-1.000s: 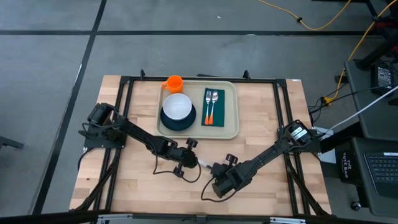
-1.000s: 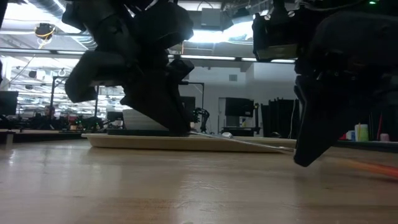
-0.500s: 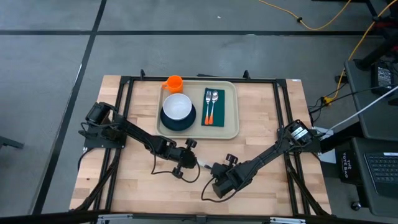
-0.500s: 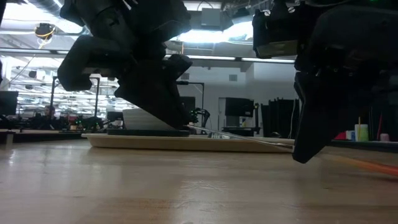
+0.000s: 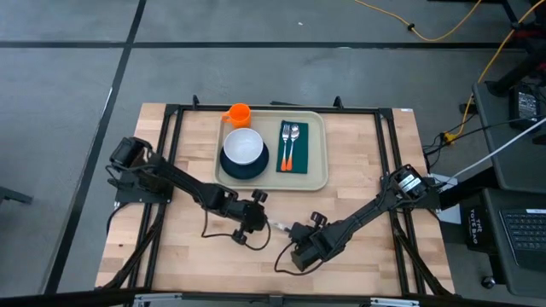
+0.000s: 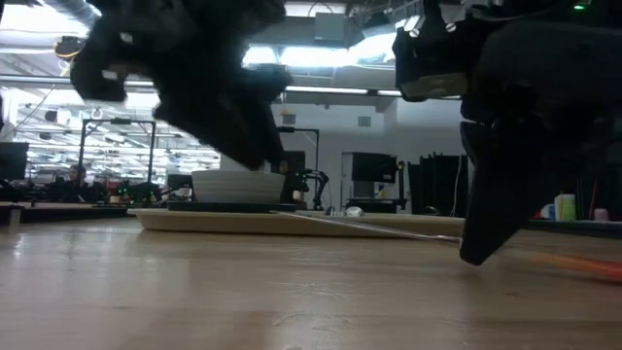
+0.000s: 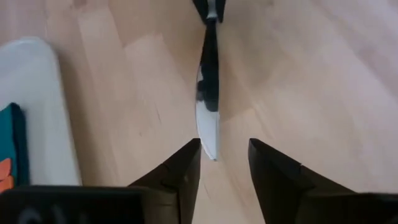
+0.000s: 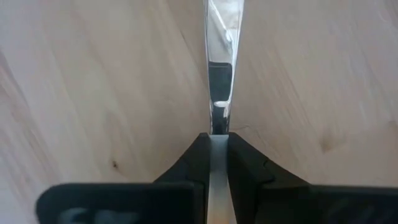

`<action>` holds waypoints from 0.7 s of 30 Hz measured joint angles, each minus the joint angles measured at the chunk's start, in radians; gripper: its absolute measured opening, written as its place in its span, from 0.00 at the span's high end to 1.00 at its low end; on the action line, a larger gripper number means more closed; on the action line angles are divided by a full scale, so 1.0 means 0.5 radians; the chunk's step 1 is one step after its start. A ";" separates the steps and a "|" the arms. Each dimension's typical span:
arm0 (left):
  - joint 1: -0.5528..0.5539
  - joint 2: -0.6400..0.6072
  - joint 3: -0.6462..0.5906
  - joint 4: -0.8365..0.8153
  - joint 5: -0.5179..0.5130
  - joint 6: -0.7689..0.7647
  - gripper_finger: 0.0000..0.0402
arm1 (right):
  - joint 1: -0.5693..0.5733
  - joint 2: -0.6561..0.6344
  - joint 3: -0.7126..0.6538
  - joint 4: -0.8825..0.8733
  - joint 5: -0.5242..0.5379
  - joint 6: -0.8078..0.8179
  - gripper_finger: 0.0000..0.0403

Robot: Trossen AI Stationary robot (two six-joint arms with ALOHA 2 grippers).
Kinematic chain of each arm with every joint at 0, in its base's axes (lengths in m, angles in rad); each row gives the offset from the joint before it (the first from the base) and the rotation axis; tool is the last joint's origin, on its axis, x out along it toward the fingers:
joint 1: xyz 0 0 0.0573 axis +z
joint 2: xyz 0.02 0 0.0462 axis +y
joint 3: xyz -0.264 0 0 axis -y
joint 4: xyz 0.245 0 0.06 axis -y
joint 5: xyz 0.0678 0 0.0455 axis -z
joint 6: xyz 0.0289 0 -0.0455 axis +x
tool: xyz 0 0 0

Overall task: Set up tray
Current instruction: Put the orange table knife on top of the green table napkin on the brown serving tray to the right of the orange spoon

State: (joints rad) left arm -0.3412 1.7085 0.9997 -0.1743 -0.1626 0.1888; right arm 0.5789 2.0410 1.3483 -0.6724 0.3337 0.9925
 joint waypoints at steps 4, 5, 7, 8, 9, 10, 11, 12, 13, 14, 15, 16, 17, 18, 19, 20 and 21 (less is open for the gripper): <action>0.001 -0.171 -0.063 0.041 0.041 -0.019 0.69 | 0.000 -0.001 0.000 -0.005 0.018 0.106 0.91; 0.001 -0.221 -0.106 0.083 0.027 -0.021 0.71 | 0.000 -0.001 0.000 -0.008 0.027 0.148 0.91; -0.002 -0.318 -0.223 0.211 -0.051 -0.050 0.75 | 0.000 -0.002 0.001 -0.007 0.070 0.209 0.91; -0.002 -0.375 -0.290 0.274 -0.086 -0.065 0.77 | 0.006 -0.003 0.001 -0.007 0.101 0.215 0.91; -0.002 -0.434 -0.363 0.341 -0.117 -0.089 0.80 | 0.014 -0.004 0.001 -0.008 0.127 0.216 0.91; -0.002 -0.487 -0.427 0.415 -0.137 -0.110 0.82 | 0.017 -0.005 0.001 -0.009 0.147 0.216 0.91; -0.001 -0.542 -0.494 0.479 -0.161 -0.129 0.85 | 0.020 -0.009 0.002 -0.013 0.160 0.219 0.91; -0.001 -0.594 -0.559 0.526 -0.183 -0.155 0.87 | 0.021 -0.011 0.002 -0.027 0.165 0.224 0.91; -0.002 -0.639 -0.612 0.577 -0.206 -0.180 0.89 | 0.021 -0.013 0.002 -0.032 0.167 0.235 0.91; -0.006 -0.689 -0.665 0.619 -0.226 -0.204 0.91 | 0.021 -0.016 0.003 -0.032 0.167 0.250 0.91; -0.009 -0.738 -0.711 0.656 -0.235 -0.224 0.93 | 0.022 -0.020 0.007 -0.050 0.167 0.254 0.91; -0.010 -0.780 -0.746 0.690 -0.243 -0.238 0.95 | 0.022 -0.024 0.016 -0.073 0.172 0.258 0.91; -0.012 -0.826 -0.782 0.709 -0.246 -0.244 0.97 | 0.022 -0.025 0.029 -0.085 0.188 0.259 0.91; -0.012 -0.873 -0.818 0.706 -0.247 -0.247 0.98 | 0.021 -0.026 0.042 -0.099 0.216 0.260 0.91; -0.012 -0.913 -0.845 0.699 -0.248 -0.247 0.99 | 0.021 -0.027 0.054 -0.120 0.243 0.266 0.91; -0.012 -0.955 -0.871 0.702 -0.249 -0.247 0.99 | 0.020 -0.027 0.067 -0.149 0.259 0.282 0.91; -0.012 -1.007 -0.904 0.701 -0.255 -0.246 0.99 | 0.014 -0.027 0.080 -0.183 0.259 0.318 0.91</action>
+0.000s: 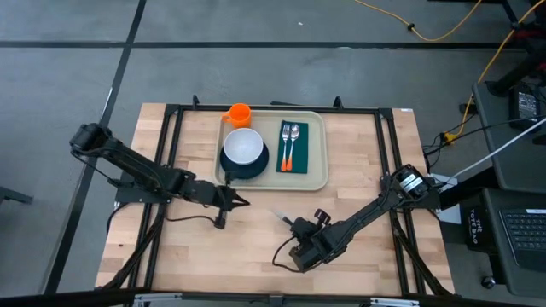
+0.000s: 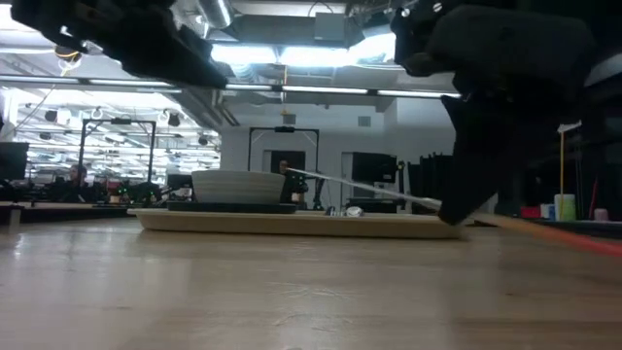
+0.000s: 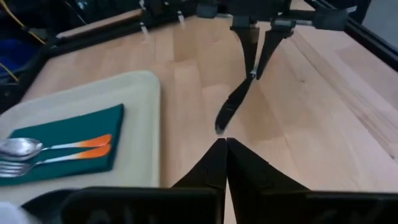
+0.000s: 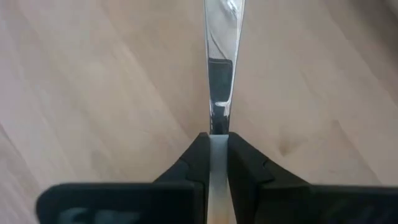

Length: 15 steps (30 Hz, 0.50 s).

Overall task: Set up tray
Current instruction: Put the orange table knife on top of the green table napkin on the brown serving tray to the right of the orange spoon

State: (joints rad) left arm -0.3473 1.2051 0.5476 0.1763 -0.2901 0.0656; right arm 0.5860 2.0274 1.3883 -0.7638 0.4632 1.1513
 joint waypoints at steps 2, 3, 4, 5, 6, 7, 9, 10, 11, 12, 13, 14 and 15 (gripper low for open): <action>0.000 -0.096 -0.053 0.005 -0.012 0.030 0.99 | -0.003 0.000 0.033 -0.089 -0.007 0.083 0.91; 0.000 -0.148 -0.088 0.005 -0.012 0.043 0.99 | -0.003 0.000 0.056 -0.151 -0.013 0.120 0.91; 0.002 -0.203 -0.125 0.004 -0.012 0.046 0.99 | -0.004 0.000 0.081 -0.217 -0.007 0.164 0.91; 0.003 -0.259 -0.166 0.014 -0.011 0.047 1.00 | -0.004 -0.001 0.106 -0.261 0.002 0.203 0.91; 0.004 -0.317 -0.208 0.026 -0.008 0.047 1.00 | -0.008 -0.001 0.132 -0.296 0.018 0.226 0.91; 0.004 -0.378 -0.251 0.030 -0.006 0.046 1.00 | -0.011 -0.001 0.161 -0.341 0.046 0.257 0.91; 0.002 -0.494 -0.343 0.077 -0.005 0.036 1.00 | -0.022 -0.001 0.222 -0.410 0.093 0.262 0.91; 0.002 -0.546 -0.388 0.117 0.005 0.036 0.99 | -0.034 -0.001 0.247 -0.418 0.096 0.258 0.91; 0.002 -0.597 -0.430 0.160 0.012 0.037 0.99 | -0.051 -0.001 0.268 -0.430 0.094 0.255 0.91; 0.002 -0.646 -0.472 0.210 0.034 0.037 0.99 | -0.073 -0.001 0.288 -0.437 0.080 0.248 0.91; 0.002 -0.693 -0.513 0.242 0.049 0.037 0.99 | -0.096 -0.001 0.310 -0.437 0.061 0.224 0.91; 0.002 -0.737 -0.546 0.252 0.057 0.036 1.00 | -0.120 -0.001 0.338 -0.438 0.035 0.183 0.91; 0.002 -0.775 -0.578 0.266 0.058 0.036 1.00 | -0.143 -0.001 0.367 -0.436 0.016 0.137 0.91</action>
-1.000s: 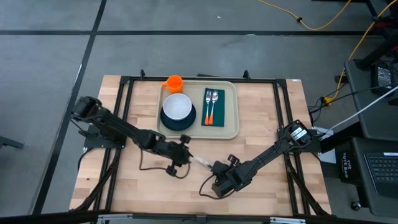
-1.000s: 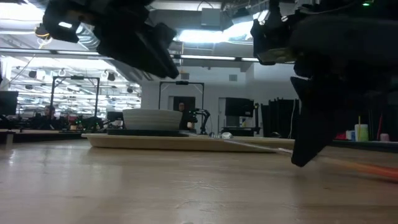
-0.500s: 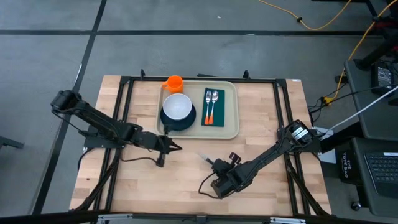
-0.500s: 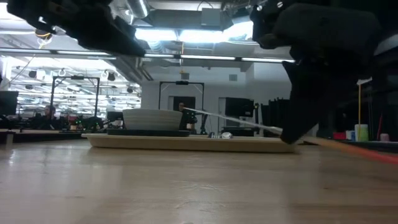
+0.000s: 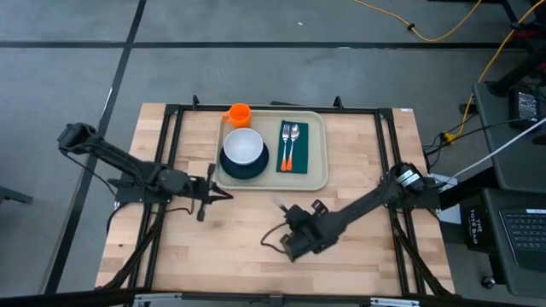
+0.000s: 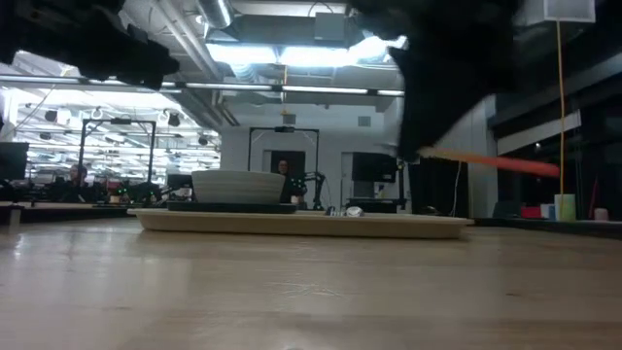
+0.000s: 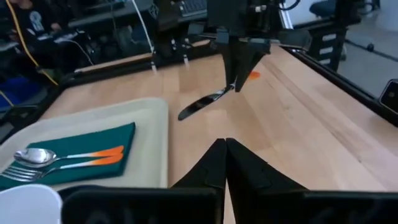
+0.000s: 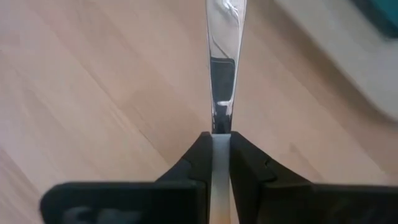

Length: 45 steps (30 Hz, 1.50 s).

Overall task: Set up tray
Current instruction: Put the orange table knife on top of the green table napkin on the brown serving tray to the right of the orange spoon

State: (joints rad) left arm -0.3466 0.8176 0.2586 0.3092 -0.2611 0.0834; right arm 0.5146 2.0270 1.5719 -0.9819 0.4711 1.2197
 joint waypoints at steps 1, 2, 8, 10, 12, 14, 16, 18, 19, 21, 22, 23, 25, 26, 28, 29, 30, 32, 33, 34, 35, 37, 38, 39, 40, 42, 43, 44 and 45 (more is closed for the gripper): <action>0.000 -0.037 -0.029 0.015 -0.003 0.000 1.00 | -0.022 0.000 0.030 0.002 0.000 -0.046 0.91; 0.000 -0.074 -0.052 0.021 -0.011 0.001 1.00 | -0.045 0.000 0.062 -0.002 -0.001 -0.092 0.91; 0.001 -0.184 -0.081 0.019 -0.066 0.010 0.99 | -0.205 -0.080 0.220 -0.023 -0.011 -0.345 0.91; 0.001 -0.186 -0.081 0.018 -0.066 0.076 1.00 | -0.259 -0.135 0.220 -0.023 -0.013 -0.391 0.91; 0.001 -0.189 -0.081 0.008 -0.067 0.133 1.00 | -0.304 -0.189 0.220 -0.046 -0.014 -0.417 0.91; 0.001 -0.189 -0.081 -0.008 -0.068 0.172 0.99 | -0.352 -0.233 0.220 -0.066 -0.037 -0.441 0.91; 0.001 -0.189 -0.081 -0.013 -0.069 0.207 0.99 | -0.395 -0.260 0.217 -0.068 -0.044 -0.479 0.91; 0.001 -0.189 -0.081 -0.013 -0.069 0.234 0.99 | -0.432 -0.267 0.215 -0.081 -0.042 -0.524 0.91; 0.001 -0.189 -0.081 -0.013 -0.069 0.242 0.99 | -0.446 -0.267 0.214 -0.099 -0.040 -0.530 0.91; 0.001 -0.189 -0.081 -0.017 -0.070 0.243 0.99 | -0.460 -0.268 0.213 -0.126 -0.003 -0.547 0.91; 0.001 -0.189 -0.081 -0.027 -0.070 0.244 0.99 | -0.460 -0.268 0.213 -0.131 0.029 -0.556 0.91; 0.001 -0.189 -0.081 -0.035 -0.070 0.248 1.00 | -0.459 -0.269 0.213 -0.142 0.060 -0.554 0.91; 0.001 -0.189 -0.081 -0.052 -0.069 0.261 1.00 | -0.440 -0.269 0.211 -0.159 0.115 -0.510 0.91; 0.001 -0.189 -0.081 -0.060 -0.070 0.265 1.00 | -0.427 -0.269 0.211 -0.161 0.134 -0.500 0.91; 0.001 -0.189 -0.081 -0.060 -0.069 0.266 0.99 | -0.394 -0.269 0.211 -0.188 0.192 -0.438 0.91; 0.001 -0.189 -0.081 -0.060 -0.069 0.266 0.99 | -0.379 -0.269 0.211 -0.205 0.205 -0.411 0.91; 0.001 -0.189 -0.081 -0.060 -0.069 0.269 0.99 | -0.366 -0.269 0.211 -0.214 0.217 -0.395 0.91; 0.001 -0.189 -0.081 -0.060 -0.069 0.279 0.99 | -0.349 -0.269 0.210 -0.240 0.218 -0.340 0.91; 0.001 -0.189 -0.081 -0.060 -0.069 0.279 0.99 | -0.348 -0.269 0.210 -0.258 0.216 -0.319 0.91; 0.001 -0.189 -0.081 -0.060 -0.069 0.279 0.99 | -0.351 -0.274 0.210 -0.273 0.206 -0.309 0.91; 0.001 -0.189 -0.081 -0.060 -0.069 0.279 1.00 | -0.353 -0.279 0.209 -0.290 0.208 -0.299 0.91; 0.001 -0.189 -0.081 -0.060 -0.067 0.277 1.00 | -0.356 -0.300 0.194 -0.270 0.248 -0.302 0.91; 0.001 -0.189 -0.081 -0.060 -0.060 0.269 1.00 | -0.355 -0.321 0.165 -0.240 0.279 -0.302 0.91; 0.001 -0.189 -0.081 -0.060 -0.049 0.264 0.99 | -0.354 -0.342 0.122 -0.196 0.311 -0.302 0.91; 0.001 -0.189 -0.081 -0.060 -0.034 0.255 0.99 | -0.351 -0.368 0.065 -0.118 0.332 -0.309 0.91; 0.001 -0.189 -0.081 -0.060 0.008 0.241 0.99 | -0.346 -0.423 -0.079 0.033 0.343 -0.311 0.91; 0.001 -0.189 -0.081 -0.061 0.029 0.240 0.99 | -0.346 -0.454 -0.153 0.106 0.342 -0.311 0.91; 0.001 -0.189 -0.081 -0.064 0.041 0.238 0.99 | -0.346 -0.488 -0.220 0.174 0.341 -0.310 0.91; 0.001 -0.189 -0.081 -0.064 0.048 0.237 0.99 | -0.347 -0.529 -0.285 0.239 0.335 -0.305 0.91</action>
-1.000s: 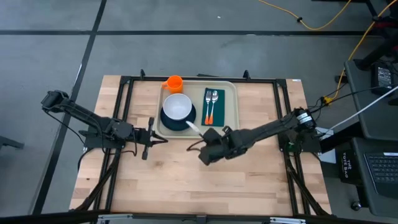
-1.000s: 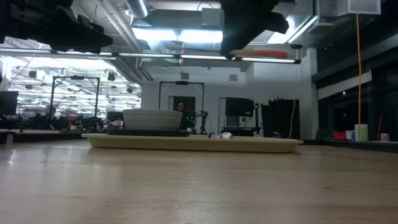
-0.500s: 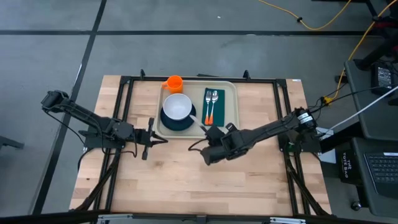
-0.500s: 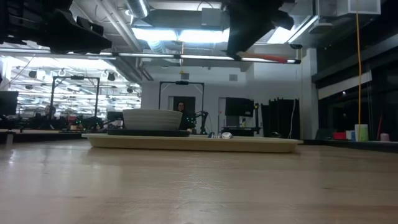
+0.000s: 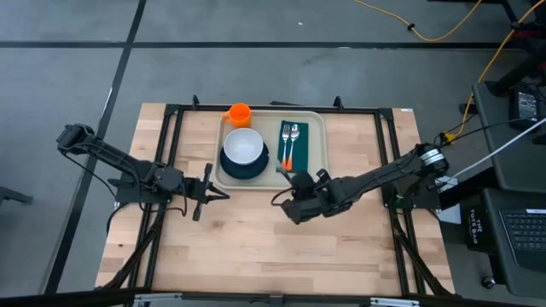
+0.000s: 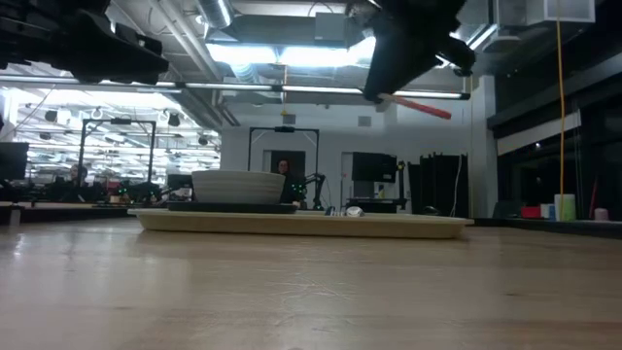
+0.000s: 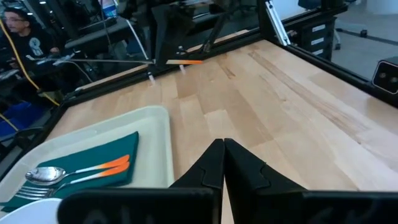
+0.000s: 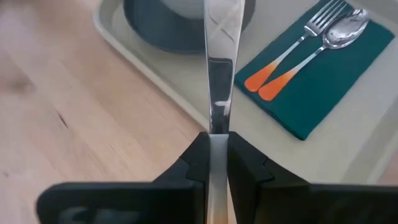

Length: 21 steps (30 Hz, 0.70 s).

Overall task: Set up tray
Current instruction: Put the orange table knife on top of the green table napkin on the brown serving tray to the right of the orange spoon

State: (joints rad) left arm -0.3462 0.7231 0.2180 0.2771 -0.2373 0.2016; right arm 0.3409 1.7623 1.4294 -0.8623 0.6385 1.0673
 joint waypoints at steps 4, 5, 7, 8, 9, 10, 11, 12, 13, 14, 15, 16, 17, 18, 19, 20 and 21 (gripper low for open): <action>0.000 0.000 0.000 0.000 -0.007 0.005 1.00 | -0.046 -0.147 -0.224 0.107 0.031 0.242 0.91; 0.000 0.000 0.000 0.001 -0.007 0.005 1.00 | -0.068 -0.177 -0.274 0.115 0.037 0.356 0.91; 0.000 0.000 0.000 0.001 -0.007 0.005 0.99 | -0.124 -0.219 -0.350 0.156 0.041 0.541 0.91; 0.000 0.000 0.000 0.005 -0.007 0.005 0.99 | -0.154 -0.228 -0.379 0.169 0.041 0.616 0.91; 0.000 0.000 0.000 0.007 -0.007 0.005 0.99 | -0.189 -0.230 -0.401 0.177 0.035 0.666 0.91; 0.000 0.000 0.000 0.006 -0.007 0.005 0.99 | -0.223 -0.226 -0.417 0.186 0.013 0.685 0.91; 0.000 0.001 0.000 0.006 -0.007 0.005 0.98 | -0.259 -0.222 -0.428 0.198 -0.019 0.685 0.91; 0.000 0.001 0.000 0.007 -0.007 0.006 0.98 | -0.300 -0.212 -0.428 0.203 -0.040 0.686 0.91; 0.000 0.001 0.000 0.006 -0.008 0.005 0.98 | -0.340 -0.205 -0.428 0.223 -0.059 0.686 0.91; 0.000 0.001 0.000 0.005 -0.007 0.005 0.98 | -0.384 -0.202 -0.428 0.244 -0.081 0.685 0.91; 0.000 0.001 0.000 0.006 -0.008 0.005 0.98 | -0.432 -0.202 -0.428 0.258 -0.102 0.684 0.91; 0.000 0.001 0.000 0.006 -0.007 0.005 0.98 | -0.478 -0.202 -0.428 0.277 -0.124 0.677 0.91; 0.000 0.001 0.000 0.005 -0.008 0.005 0.98 | -0.526 -0.202 -0.427 0.296 -0.144 0.664 0.91; 0.000 0.001 0.000 0.006 -0.008 0.005 0.98 | -0.576 -0.202 -0.427 0.298 -0.168 0.632 0.91; 0.000 0.001 0.000 0.006 -0.008 0.005 0.98 | -0.625 -0.202 -0.427 0.291 -0.199 0.616 0.91; 0.000 0.001 0.000 0.005 -0.008 0.005 0.98 | -0.674 -0.202 -0.427 0.293 -0.242 0.583 0.91; 0.000 0.001 0.000 0.005 -0.008 0.005 0.98 | -0.719 -0.202 -0.427 0.301 -0.284 0.570 0.91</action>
State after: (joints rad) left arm -0.3462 0.7235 0.2180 0.2798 -0.2413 0.2043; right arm -0.0188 1.6615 1.2160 -0.7118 0.4963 1.3525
